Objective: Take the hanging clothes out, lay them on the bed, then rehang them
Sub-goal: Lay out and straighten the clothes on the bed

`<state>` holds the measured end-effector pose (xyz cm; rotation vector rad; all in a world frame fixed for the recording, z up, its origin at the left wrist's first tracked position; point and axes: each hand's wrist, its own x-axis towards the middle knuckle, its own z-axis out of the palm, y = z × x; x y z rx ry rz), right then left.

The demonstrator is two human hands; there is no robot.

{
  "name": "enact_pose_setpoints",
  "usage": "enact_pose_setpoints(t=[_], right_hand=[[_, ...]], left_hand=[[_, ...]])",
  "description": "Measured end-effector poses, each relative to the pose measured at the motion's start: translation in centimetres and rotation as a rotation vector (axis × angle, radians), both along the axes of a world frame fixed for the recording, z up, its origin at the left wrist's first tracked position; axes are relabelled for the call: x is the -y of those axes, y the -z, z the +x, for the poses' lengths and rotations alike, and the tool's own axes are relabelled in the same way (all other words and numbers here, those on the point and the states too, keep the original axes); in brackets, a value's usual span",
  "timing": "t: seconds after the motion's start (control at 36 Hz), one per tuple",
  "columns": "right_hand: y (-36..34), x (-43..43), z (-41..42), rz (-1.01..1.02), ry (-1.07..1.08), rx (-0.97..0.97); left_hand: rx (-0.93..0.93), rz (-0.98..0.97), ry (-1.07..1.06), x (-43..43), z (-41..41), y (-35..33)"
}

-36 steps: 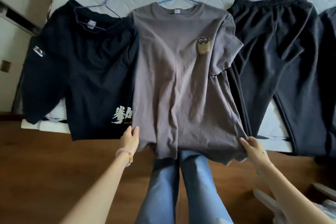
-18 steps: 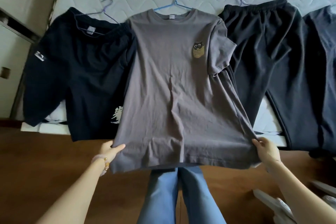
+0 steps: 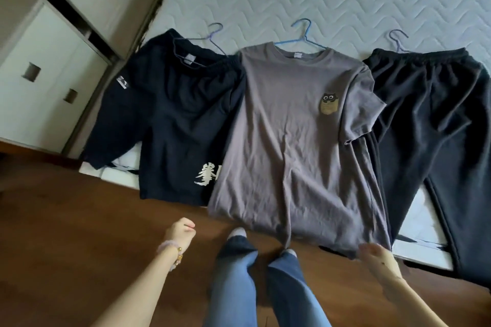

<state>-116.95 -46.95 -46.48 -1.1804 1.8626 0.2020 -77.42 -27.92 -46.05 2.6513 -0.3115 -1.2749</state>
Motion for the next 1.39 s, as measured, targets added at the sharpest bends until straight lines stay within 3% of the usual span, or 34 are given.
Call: enact_pose_setpoints(t=[0.22, 0.39, 0.58, 0.81, 1.0, 1.14, 1.39], right_hand=[[0.4, -1.7, 14.6, 0.113, -0.025, 0.249], [0.0, -3.6, 31.0, 0.090, -0.100, 0.381], [0.7, -8.5, 49.2, 0.283, -0.025, 0.519], [3.1, -10.1, 61.2, 0.434, 0.200, 0.568], [6.7, -9.8, 67.2, 0.476, 0.450, 0.609], [7.4, -10.2, 69.1, 0.509, 0.480, 0.661], [6.8, -12.2, 68.7, 0.614, 0.552, 0.698]], left_hand=[[-0.027, -0.172, -0.085, -1.6, 8.6, 0.1], [0.102, -0.252, -0.188, -3.1, 20.7, 0.8], [0.244, -0.232, -0.294, -4.2, 35.9, 2.2], [-0.006, -0.121, -0.217, -1.6, 45.7, 6.8], [-0.346, -0.012, -0.377, 1.5, 48.8, 11.3], [-0.614, -0.238, -0.840, 2.8, 49.9, 13.2], [-0.631, -0.562, -1.059, 1.4, 51.7, 10.4]])
